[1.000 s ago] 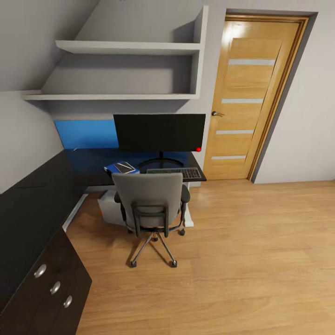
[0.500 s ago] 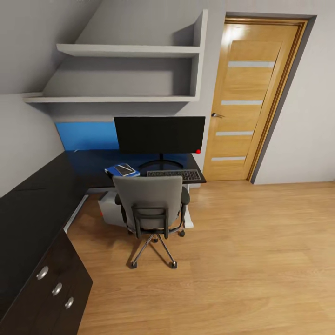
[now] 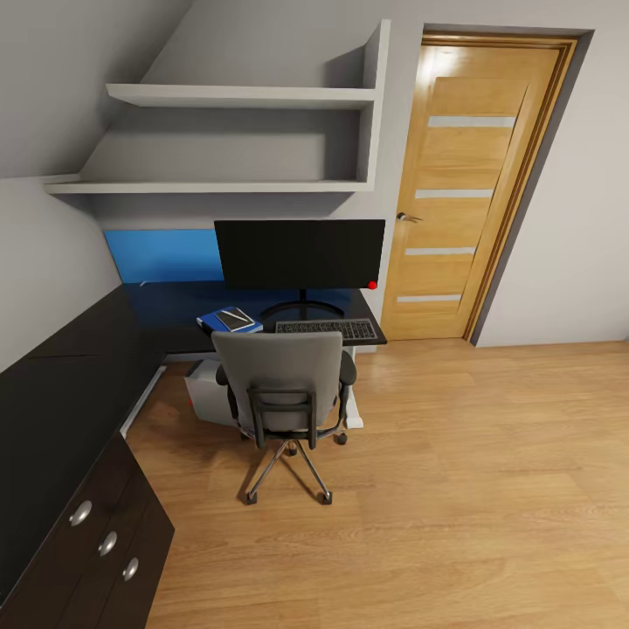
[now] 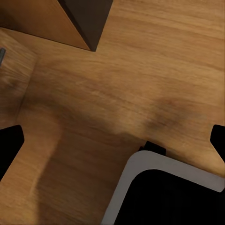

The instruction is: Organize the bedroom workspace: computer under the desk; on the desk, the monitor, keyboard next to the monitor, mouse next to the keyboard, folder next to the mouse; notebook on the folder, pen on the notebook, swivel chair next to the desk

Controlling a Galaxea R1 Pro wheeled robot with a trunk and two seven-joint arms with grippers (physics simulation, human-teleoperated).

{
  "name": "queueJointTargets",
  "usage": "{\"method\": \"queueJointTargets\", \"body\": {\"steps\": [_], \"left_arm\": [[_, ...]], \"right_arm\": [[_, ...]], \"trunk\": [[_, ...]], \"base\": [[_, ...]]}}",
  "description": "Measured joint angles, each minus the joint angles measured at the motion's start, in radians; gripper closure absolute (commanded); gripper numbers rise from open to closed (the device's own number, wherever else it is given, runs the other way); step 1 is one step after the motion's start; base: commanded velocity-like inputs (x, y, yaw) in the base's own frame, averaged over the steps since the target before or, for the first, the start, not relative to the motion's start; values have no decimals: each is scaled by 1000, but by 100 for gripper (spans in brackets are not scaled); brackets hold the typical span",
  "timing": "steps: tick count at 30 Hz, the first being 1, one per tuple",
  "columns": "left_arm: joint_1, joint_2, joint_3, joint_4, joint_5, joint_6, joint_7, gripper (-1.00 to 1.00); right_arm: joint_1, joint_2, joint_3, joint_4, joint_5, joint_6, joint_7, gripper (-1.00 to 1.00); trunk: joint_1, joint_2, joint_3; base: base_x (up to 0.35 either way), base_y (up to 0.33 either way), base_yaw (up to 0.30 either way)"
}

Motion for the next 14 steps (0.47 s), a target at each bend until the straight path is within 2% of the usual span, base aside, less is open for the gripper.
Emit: {"method": "queueJointTargets", "body": {"steps": [11, 14], "left_arm": [[0, 2, 2, 0, 2, 0, 4, -100], [0, 4, 13, 0, 3, -1, 7, -100]], "right_arm": [[0, 0, 0, 0, 0, 0, -1, -100], [0, 0, 0, 0, 0, 0, -1, -100]], "trunk": [[0, 0, 0], [0, 0, 0]], "base": [[0, 0, 0], [0, 0, 0]]}}
